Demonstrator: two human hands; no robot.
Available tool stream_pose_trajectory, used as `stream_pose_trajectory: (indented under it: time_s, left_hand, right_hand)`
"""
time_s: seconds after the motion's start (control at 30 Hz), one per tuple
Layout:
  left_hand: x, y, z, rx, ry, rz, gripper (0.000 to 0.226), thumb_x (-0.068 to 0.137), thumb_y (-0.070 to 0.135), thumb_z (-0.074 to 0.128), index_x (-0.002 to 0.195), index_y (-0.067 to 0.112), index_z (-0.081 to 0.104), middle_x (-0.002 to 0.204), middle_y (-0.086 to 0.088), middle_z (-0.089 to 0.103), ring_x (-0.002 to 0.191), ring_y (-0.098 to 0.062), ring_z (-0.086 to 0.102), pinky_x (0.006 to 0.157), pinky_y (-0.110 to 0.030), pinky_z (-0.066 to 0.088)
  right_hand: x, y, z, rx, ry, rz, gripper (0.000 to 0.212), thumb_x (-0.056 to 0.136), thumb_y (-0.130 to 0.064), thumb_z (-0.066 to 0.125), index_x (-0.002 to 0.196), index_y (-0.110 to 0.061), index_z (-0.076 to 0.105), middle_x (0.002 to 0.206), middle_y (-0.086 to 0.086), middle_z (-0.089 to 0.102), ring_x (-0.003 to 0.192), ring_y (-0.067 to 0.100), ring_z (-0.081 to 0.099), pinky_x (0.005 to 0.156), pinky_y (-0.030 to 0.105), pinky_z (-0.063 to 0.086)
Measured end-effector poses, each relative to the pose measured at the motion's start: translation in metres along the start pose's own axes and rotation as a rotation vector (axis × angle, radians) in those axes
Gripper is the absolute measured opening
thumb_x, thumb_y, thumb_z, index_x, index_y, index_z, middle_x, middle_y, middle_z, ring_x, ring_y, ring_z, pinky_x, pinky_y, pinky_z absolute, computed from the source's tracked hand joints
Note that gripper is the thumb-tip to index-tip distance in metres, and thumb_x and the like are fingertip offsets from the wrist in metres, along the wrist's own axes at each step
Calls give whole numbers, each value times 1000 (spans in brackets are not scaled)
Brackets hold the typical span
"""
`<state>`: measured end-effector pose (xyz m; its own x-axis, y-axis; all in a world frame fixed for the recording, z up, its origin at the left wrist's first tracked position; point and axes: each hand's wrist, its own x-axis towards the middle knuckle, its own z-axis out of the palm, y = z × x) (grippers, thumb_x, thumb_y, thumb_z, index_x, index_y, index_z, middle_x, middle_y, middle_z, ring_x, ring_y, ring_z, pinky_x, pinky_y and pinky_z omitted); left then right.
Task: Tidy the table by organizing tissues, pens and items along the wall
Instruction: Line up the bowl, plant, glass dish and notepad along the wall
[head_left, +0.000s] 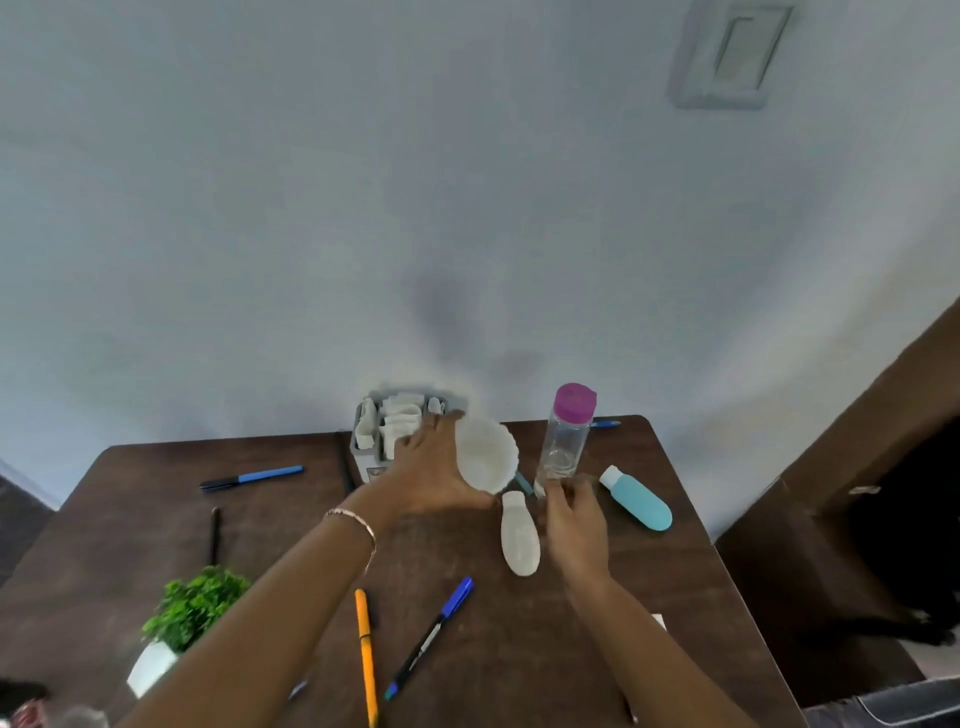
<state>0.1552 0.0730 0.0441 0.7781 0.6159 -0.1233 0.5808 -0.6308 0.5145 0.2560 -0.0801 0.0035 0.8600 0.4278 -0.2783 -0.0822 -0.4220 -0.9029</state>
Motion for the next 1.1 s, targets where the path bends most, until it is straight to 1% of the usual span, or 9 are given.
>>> stream_pose_trajectory:
  time_s: [0.17,0.3,0.4,0.53,0.63,0.73,0.87,1.0,1.1]
  left_hand:
    - [69,-3,-2,125,47,-14,118,46,67,80,141,21,28,139,-3,38,132,-25,34,107,-45,24]
    - [101,-6,10,243,21,13,118,44,74,76,138,20,31,139,-6,38,129,-27,34,104,-45,24]
    - [114,-11,19,332,-21,43,116,42,79,72,134,20,35,137,-8,39,128,-28,33,103,-46,24]
    - [122,-14,27,451,-51,86,114,41,81,69,131,16,41,132,-7,46,124,-26,38,103,-47,25]
    - [127,-15,29,531,-26,132,112,40,84,66,126,15,46,126,-6,51,120,-25,45,102,-47,26]
    - [131,-18,31,537,-14,140,112,40,87,62,124,15,47,125,-5,52,119,-24,46,103,-48,24]
    - [131,-21,32,493,19,128,110,41,90,58,123,16,49,122,-3,55,117,-22,49,102,-48,24]
    - [130,-23,33,455,34,111,108,40,91,55,121,21,52,120,0,58,115,-20,52,100,-47,24]
    - [129,-27,35,423,19,93,106,41,90,57,122,23,50,124,1,57,120,-19,49,106,-50,17]
  right_hand:
    - [30,18,-4,-48,197,16,34,86,-36,66,109,-21,46,95,-3,60,83,13,60,77,33,53]
    - [40,32,0,-167,274,-3,36,83,-37,70,102,-21,44,87,-3,57,76,13,57,63,24,45]
    - [46,46,6,-212,274,-41,47,76,-39,76,107,-24,44,96,-10,56,87,13,58,73,28,50]
    - [65,51,12,-235,212,-93,71,70,-34,83,127,-23,42,114,-12,51,104,8,51,93,30,46]
    - [79,48,19,-232,149,-120,84,67,-31,86,134,-20,37,125,-4,55,112,14,56,93,33,49]
    - [93,46,26,-253,130,-120,89,63,-29,87,134,-20,33,122,-2,56,108,17,59,86,29,52]
    - [103,50,33,-293,134,-108,97,60,-34,87,136,-21,28,123,2,56,109,21,59,90,39,54]
    - [102,58,38,-299,182,-111,101,55,-43,86,136,-23,28,125,3,55,114,24,56,95,49,50]
    - [102,62,43,-336,228,-99,99,60,-42,85,137,-20,27,130,5,53,122,27,51,107,53,37]
